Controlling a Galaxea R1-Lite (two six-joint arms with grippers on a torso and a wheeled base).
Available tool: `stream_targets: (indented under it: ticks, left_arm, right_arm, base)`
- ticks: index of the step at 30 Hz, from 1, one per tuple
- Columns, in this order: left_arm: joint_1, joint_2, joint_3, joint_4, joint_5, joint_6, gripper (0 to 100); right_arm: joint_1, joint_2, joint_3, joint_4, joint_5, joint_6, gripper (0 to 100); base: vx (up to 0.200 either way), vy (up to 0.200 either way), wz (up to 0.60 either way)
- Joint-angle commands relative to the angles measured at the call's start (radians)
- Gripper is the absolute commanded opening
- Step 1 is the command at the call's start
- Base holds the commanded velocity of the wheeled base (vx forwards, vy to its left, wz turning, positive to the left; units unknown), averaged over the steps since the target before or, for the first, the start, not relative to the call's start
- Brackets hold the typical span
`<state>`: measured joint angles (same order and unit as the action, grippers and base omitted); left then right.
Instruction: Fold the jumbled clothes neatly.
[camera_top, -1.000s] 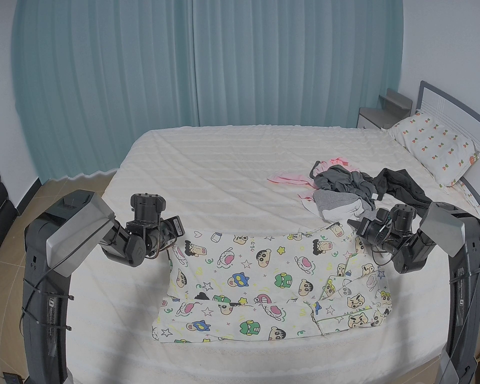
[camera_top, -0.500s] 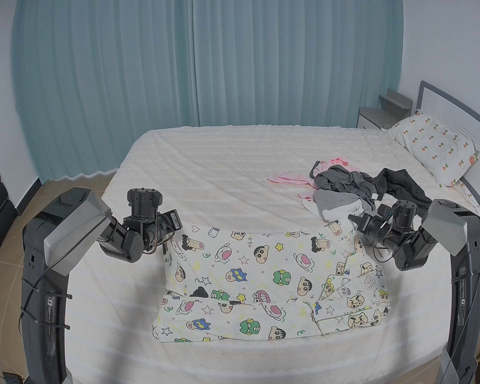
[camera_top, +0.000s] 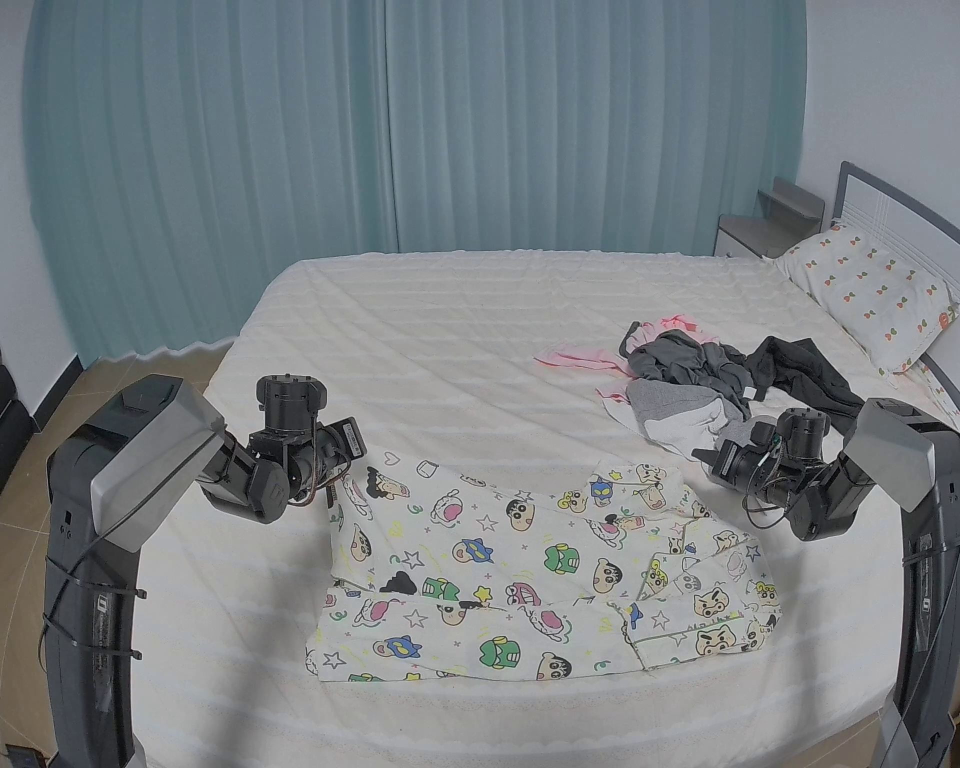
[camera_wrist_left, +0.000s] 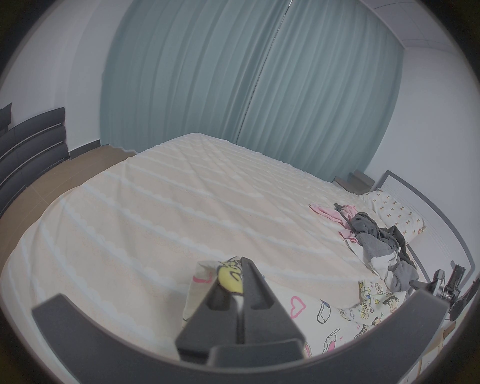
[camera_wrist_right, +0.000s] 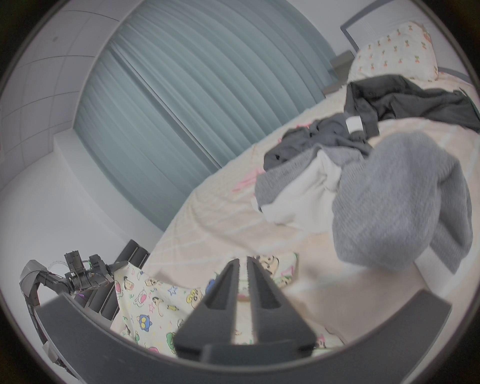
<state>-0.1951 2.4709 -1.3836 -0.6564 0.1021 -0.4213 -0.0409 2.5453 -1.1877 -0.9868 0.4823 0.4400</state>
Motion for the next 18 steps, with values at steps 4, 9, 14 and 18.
stream_targets:
  ticks: [4, 9, 14, 18]
  left_arm:
    - [-0.006, 0.010, 0.009, 0.000, 0.001, -0.002, 0]
    - [-0.004, 0.007, 0.038, -0.005, 0.001, -0.001, 0]
    - [-0.004, 0.008, 0.040, -0.005, 0.001, -0.001, 0]
    - [-0.004, 0.008, 0.040, -0.005, 0.001, -0.001, 0]
  right_arm:
    - [0.012, 0.019, -0.012, 0.023, 0.012, -0.073, 100]
    - [0.030, 0.013, -0.032, 0.082, 0.027, -0.086, 100]
    - [0.062, 0.021, -0.079, 0.166, 0.028, -0.121, 100]
    - [0.082, 0.024, -0.128, 0.272, 0.027, -0.158, 100]
  base:
    - [0.000, 0.000, 0.00]
    - [0.000, 0.000, 0.00]
    - [0.000, 0.000, 0.00]
    - [0.000, 0.000, 0.00]
